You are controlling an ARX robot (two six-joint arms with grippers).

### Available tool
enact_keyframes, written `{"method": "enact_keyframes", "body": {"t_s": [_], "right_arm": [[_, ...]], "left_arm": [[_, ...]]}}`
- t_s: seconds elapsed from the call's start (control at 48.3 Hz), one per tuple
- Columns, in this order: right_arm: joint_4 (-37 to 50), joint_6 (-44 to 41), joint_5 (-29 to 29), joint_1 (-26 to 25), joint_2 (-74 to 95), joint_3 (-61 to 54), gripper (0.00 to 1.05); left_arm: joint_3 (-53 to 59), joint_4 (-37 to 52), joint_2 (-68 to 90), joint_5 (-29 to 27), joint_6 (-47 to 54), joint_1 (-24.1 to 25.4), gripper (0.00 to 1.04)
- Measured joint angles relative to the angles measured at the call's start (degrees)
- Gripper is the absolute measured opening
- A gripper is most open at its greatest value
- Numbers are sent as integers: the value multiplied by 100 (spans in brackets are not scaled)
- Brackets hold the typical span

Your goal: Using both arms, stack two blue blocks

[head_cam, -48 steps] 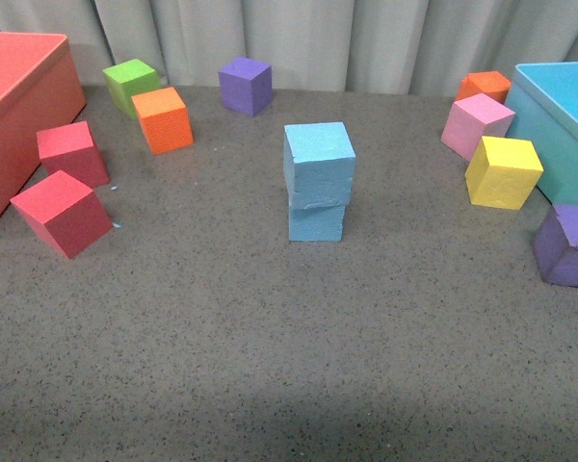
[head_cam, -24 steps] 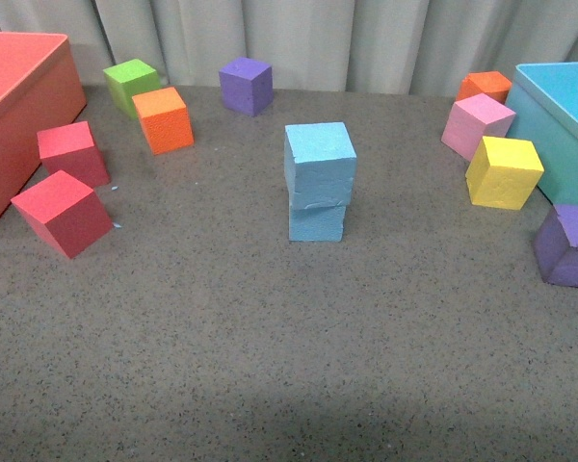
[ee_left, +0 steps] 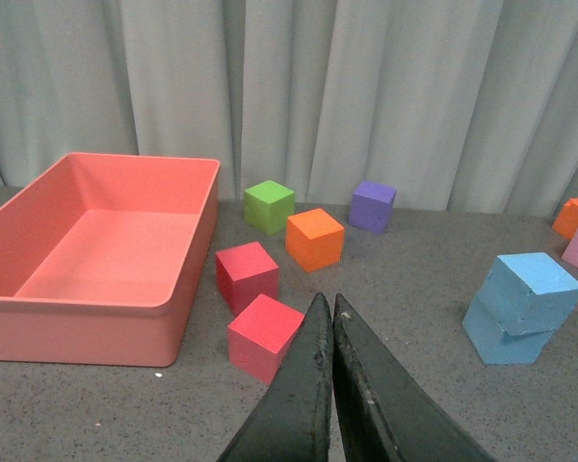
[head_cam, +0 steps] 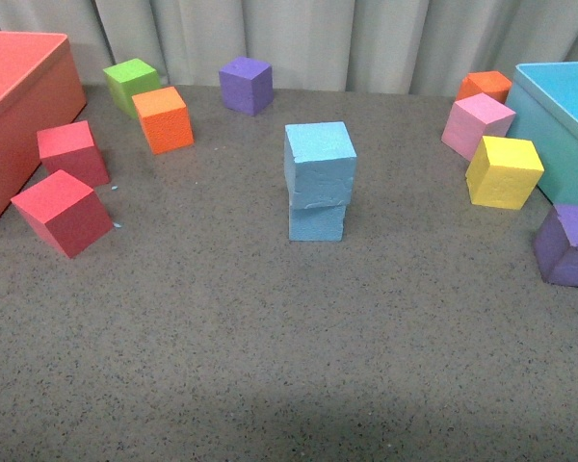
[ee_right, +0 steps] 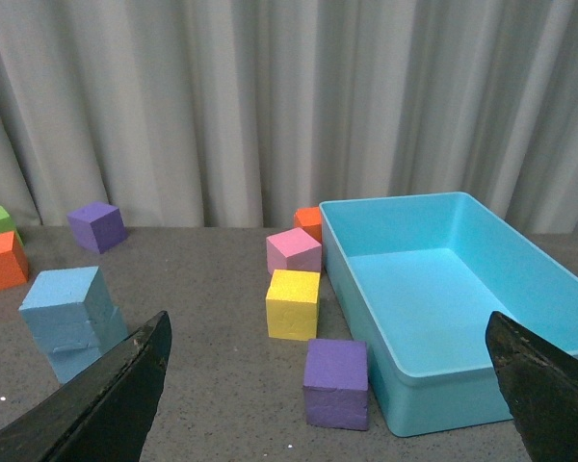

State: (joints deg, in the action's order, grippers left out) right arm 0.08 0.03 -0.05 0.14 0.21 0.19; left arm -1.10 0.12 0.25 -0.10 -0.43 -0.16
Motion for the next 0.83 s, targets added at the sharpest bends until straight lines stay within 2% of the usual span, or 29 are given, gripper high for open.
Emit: {"method": "enact_keyframes", "body": {"t_s": [0.103, 0.186, 0.29, 0.455, 0.6, 0.828], "right_arm": [[0, 0, -2, 0, 0, 0, 95], [0, 0, -2, 0, 0, 0, 95], [0, 0, 0, 0, 0, 0, 95], [0, 0, -2, 0, 0, 0, 95], [0, 0, -2, 0, 0, 0, 95], [0, 0, 0, 0, 0, 0, 95]], "left_arm": [[0, 0, 0, 0, -4, 0, 5], [0, 0, 0, -2, -2, 0, 17], [0, 0, 0, -2, -2, 0, 35], [0, 0, 0, -2, -2, 0, 71], [0, 0, 0, -2, 0, 0, 99], [0, 0, 0, -2, 11, 0, 98]]}}
